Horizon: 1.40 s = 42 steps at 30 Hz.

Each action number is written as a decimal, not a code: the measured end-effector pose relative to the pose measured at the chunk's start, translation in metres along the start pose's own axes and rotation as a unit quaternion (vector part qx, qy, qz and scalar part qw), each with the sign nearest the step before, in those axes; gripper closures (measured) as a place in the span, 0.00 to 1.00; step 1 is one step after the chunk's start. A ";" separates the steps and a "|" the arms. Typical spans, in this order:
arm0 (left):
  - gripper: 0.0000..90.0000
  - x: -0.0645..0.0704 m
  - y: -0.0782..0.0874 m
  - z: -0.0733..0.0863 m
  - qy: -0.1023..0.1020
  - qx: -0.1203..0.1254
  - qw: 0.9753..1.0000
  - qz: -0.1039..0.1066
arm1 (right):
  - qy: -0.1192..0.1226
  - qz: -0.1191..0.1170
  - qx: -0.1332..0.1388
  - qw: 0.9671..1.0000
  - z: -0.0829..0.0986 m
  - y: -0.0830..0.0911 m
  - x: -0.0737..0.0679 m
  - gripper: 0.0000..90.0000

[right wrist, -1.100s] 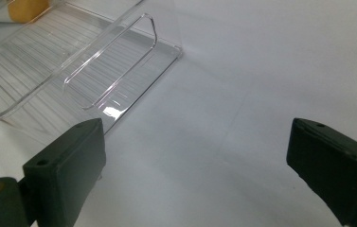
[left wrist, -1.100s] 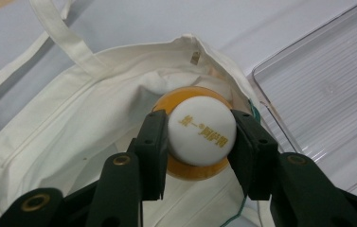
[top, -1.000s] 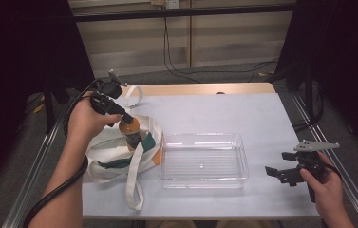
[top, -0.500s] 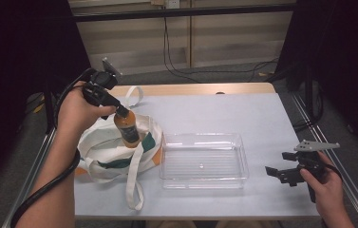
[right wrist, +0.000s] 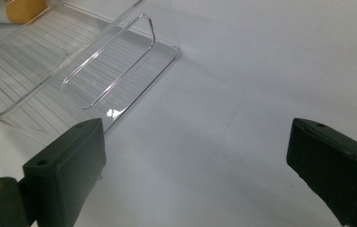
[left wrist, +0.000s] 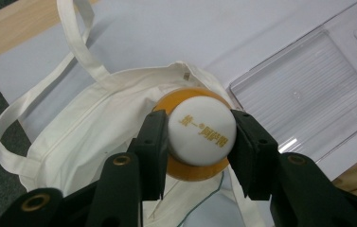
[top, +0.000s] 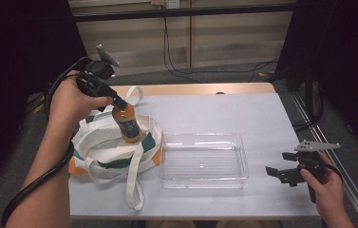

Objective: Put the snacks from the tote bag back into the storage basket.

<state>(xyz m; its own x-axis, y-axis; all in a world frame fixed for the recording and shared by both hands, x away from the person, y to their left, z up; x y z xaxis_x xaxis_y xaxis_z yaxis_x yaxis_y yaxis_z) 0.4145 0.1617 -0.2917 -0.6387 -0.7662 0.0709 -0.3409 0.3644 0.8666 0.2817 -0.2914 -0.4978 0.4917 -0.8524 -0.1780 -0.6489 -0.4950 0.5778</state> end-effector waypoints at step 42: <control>0.66 0.041 0.021 -0.039 -0.056 -0.010 0.998 0.017 | 0.006 -0.003 -0.004 1.000 0.000 -0.002 -0.003 0.06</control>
<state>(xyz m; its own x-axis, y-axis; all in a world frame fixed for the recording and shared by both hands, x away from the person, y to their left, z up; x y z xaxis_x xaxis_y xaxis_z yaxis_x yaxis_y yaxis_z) 0.4086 0.1175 -0.2509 -0.7228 -0.6895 0.0467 -0.3041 0.3780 0.8744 0.2810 -0.2878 -0.4987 0.5016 -0.8477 -0.1724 -0.6411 -0.4981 0.5838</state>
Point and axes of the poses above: each handheld gripper's, and its own axes: y roughly backward along the jaws, z roughly out of its underside, x roughly to its right, the point moved 9 cm from there along -y, roughly forward along the jaws, and after that the axes turned 5 degrees about x, right-handed, at the moved point
